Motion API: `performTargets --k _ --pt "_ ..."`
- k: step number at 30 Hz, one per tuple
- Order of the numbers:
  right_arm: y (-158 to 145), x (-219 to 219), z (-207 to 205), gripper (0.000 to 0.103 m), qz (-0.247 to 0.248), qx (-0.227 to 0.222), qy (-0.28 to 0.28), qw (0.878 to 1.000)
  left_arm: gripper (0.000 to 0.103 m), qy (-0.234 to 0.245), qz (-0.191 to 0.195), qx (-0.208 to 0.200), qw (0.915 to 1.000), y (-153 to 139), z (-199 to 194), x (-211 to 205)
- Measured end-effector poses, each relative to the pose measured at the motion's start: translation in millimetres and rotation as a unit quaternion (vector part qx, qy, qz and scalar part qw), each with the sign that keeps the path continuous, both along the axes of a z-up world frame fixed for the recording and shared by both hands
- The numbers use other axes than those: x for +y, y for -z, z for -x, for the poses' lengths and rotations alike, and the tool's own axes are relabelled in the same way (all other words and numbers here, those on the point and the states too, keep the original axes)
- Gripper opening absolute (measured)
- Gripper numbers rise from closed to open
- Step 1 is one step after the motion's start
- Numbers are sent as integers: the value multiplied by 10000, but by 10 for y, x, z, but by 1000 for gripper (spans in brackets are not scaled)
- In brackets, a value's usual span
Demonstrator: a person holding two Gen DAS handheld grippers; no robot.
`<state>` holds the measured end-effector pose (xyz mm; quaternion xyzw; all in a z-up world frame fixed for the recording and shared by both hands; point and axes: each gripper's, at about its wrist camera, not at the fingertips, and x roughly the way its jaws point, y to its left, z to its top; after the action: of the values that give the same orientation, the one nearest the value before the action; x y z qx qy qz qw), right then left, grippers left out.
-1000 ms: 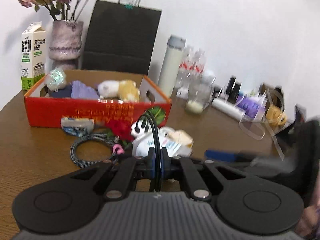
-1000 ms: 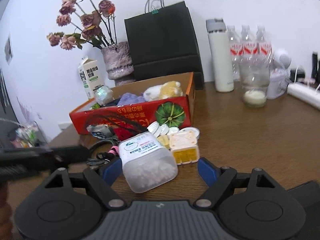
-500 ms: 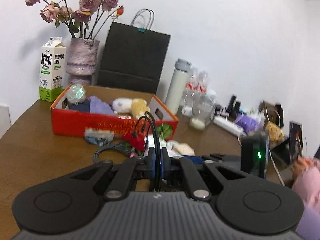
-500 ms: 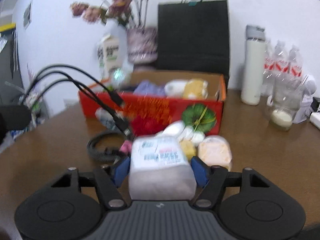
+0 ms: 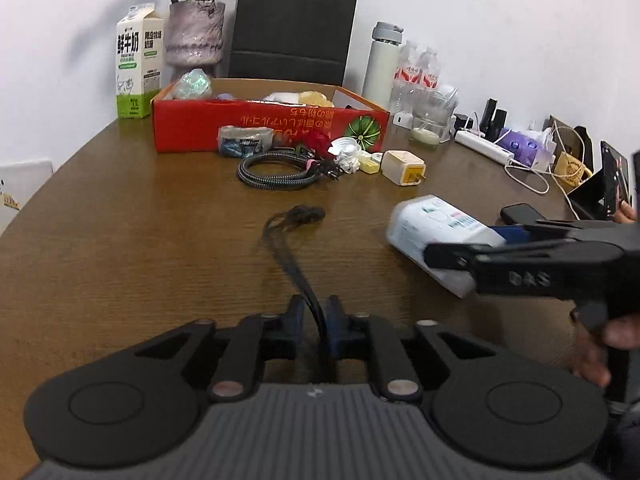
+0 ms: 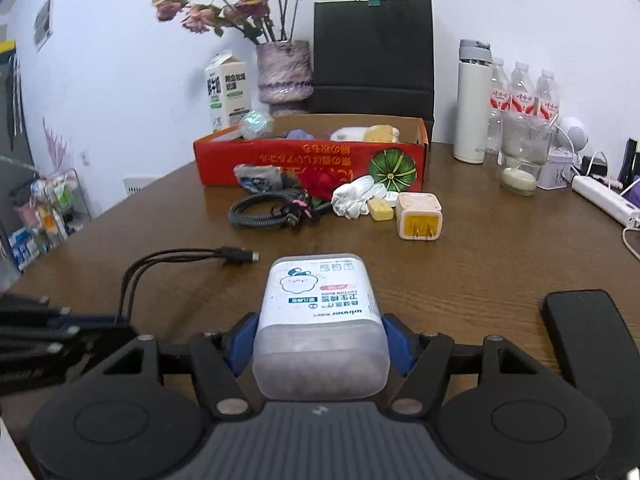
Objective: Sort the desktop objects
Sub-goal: 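Grasp the black cable with the left gripper while the right grasps the cotton-swab box, then lower the black cable and cotton-swab box into the box and open both grippers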
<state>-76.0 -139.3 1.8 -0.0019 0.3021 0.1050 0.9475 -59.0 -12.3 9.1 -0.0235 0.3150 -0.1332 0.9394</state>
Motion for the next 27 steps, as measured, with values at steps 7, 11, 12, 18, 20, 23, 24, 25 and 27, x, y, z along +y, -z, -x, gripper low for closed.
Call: performTargets --k 7,11,12,18,20,23,24,25,27 --pt "-2 12 -108 73 44 52 100 9999 47 -337 -13 155 9993 40 -448 75" --pt "60 70 -147 65 234 140 116 9996 13 -340 -646 0 9973 61 -502 -27" --pt "72 73 -139 65 225 138 118 9996 6 -304 -687 -27 9972 65 -499 -38" --pt "26 96 -67 64 74 0 52 10000 4 -278 -424 -214 9985 -52 -325 -29" --pt "-59 94 -20 64 32 -149 85 9998 3 -255 -341 -534 9977 -240 -197 -36" --pt "-258 68 23 64 -112 -411 73 9991 3 -263 -119 -992 9947 -550 -102 17" --pt "-342 54 26 64 -183 -518 61 9985 3 -259 -29 -1110 9935 -644 -105 46" --pt "-421 43 15 64 -223 -609 55 9979 3 -257 76 -1209 9923 -737 -129 82" --pt "-598 15 -56 64 -314 -804 69 9962 3 -241 248 -1352 9902 -915 -232 136"
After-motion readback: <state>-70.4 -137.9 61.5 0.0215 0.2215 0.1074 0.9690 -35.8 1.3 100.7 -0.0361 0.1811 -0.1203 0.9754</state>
